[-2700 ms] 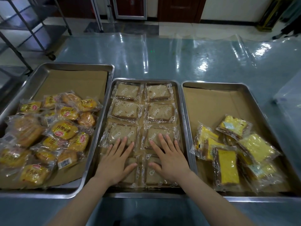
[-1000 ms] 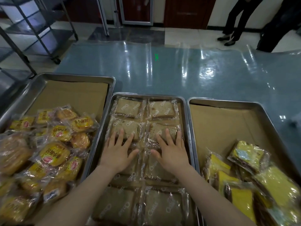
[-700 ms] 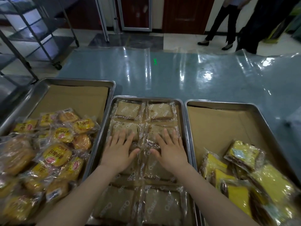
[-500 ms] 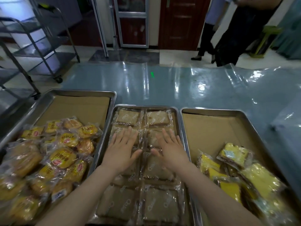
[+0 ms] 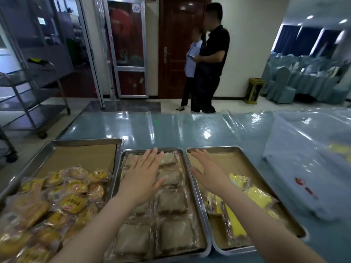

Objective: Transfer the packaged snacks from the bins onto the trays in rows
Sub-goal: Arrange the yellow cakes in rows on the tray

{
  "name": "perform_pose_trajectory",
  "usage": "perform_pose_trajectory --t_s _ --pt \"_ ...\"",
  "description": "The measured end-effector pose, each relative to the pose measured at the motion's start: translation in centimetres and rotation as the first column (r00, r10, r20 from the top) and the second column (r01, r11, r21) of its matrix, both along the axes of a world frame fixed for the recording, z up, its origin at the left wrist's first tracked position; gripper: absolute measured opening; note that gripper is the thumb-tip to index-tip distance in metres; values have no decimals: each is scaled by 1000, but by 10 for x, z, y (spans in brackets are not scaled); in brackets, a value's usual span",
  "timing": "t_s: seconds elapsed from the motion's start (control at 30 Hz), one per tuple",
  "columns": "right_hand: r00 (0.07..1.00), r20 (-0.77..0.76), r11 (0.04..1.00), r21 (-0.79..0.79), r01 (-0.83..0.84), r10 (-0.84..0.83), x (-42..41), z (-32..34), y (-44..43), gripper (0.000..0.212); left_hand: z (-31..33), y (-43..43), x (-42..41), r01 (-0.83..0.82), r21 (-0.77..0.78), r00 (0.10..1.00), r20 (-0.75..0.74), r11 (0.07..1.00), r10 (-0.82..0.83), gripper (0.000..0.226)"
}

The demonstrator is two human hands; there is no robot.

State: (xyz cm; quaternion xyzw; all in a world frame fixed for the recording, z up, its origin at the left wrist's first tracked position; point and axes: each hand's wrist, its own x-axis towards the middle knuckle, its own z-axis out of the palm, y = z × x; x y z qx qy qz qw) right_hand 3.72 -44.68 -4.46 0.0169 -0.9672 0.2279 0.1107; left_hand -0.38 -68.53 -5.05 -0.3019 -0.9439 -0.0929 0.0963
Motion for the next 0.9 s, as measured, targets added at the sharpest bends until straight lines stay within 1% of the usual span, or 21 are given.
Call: perform_pose_trajectory --t_s 0.17,0.27,0.37,0.47,0.57,0.63,0.7,0.8,0.9 --pt "997 9 997 2 71 -71 30 -13 43 53 -6 20 22 -6 -13 1000 8 1000 6 72" --pt "993 47 994 -8 107 -106 40 -24 74 52 -10 41 28 -15 -49 999 28 999 16 71" --pt "991 73 993 -25 113 -111 40 -33 113 51 -16 73 27 -31 -3 999 24 1000 31 73" --pt "988 119 995 0 99 -98 34 -48 161 49 -32 115 24 -65 21 997 45 998 64 72" --pt "975 207 997 33 77 -82 30 -70 215 48 -53 159 25 -143 48 983 126 989 136 71" --pt "967 251 998 52 36 -48 29 -87 246 45 -68 185 27 -169 57 972 178 984 156 70" --pt "958 287 998 63 0 -18 27 -99 270 40 -83 209 31 -184 55 966 194 981 170 68" --pt "937 350 999 37 -36 20 17 -112 289 39 -103 236 43 -208 61 948 258 976 186 64" --pt "919 387 997 8 -79 70 6 -128 293 41 -118 247 50 -286 96 899 372 953 232 52"
